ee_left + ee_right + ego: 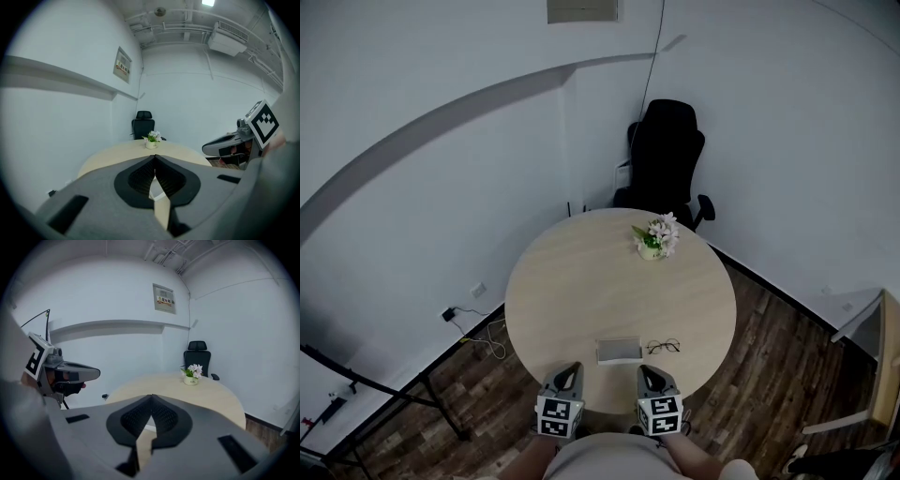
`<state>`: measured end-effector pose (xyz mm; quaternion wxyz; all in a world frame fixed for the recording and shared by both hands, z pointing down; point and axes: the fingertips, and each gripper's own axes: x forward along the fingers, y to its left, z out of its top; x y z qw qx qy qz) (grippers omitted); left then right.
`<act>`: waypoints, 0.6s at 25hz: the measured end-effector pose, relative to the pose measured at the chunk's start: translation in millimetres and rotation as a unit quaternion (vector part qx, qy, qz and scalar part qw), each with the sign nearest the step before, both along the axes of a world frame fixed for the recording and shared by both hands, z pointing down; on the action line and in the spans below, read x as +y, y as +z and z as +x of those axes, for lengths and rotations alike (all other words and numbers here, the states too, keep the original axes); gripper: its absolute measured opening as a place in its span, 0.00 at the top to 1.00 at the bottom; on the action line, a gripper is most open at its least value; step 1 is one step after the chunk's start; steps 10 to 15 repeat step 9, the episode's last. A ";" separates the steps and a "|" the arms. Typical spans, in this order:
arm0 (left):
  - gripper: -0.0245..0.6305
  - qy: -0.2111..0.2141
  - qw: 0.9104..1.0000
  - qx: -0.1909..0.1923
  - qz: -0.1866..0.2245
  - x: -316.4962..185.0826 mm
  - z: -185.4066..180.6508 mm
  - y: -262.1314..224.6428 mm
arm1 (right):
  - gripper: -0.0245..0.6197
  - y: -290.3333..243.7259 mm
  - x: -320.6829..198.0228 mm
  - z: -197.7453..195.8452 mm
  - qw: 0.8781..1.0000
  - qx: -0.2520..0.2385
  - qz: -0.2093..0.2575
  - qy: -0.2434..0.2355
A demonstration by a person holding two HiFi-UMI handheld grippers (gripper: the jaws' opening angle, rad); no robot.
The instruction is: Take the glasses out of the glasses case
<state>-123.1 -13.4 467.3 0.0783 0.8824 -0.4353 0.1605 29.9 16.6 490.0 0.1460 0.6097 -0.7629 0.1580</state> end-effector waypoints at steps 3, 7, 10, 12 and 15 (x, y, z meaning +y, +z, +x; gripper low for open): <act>0.96 0.001 1.000 0.000 0.001 2.3 3.2 -4.7 | 0.94 -5.8 -0.1 -1.0 1.000 -0.009 0.003 -0.004; 0.96 0.000 1.000 -0.001 0.001 9.1 3.5 -3.6 | 0.94 -5.0 5.1 2.4 0.999 -0.041 -0.006 0.013; 0.96 0.000 1.000 -0.001 0.003 14.0 2.6 -2.0 | 0.94 -5.0 10.2 3.2 0.999 -0.045 -0.007 0.020; 0.96 0.000 1.000 -0.001 0.003 14.0 2.6 -2.0 | 0.94 -5.0 10.2 3.2 0.999 -0.045 -0.007 0.020; 0.96 0.000 1.000 -0.001 0.003 14.0 2.6 -2.0 | 0.94 -5.0 10.2 3.2 0.999 -0.045 -0.007 0.020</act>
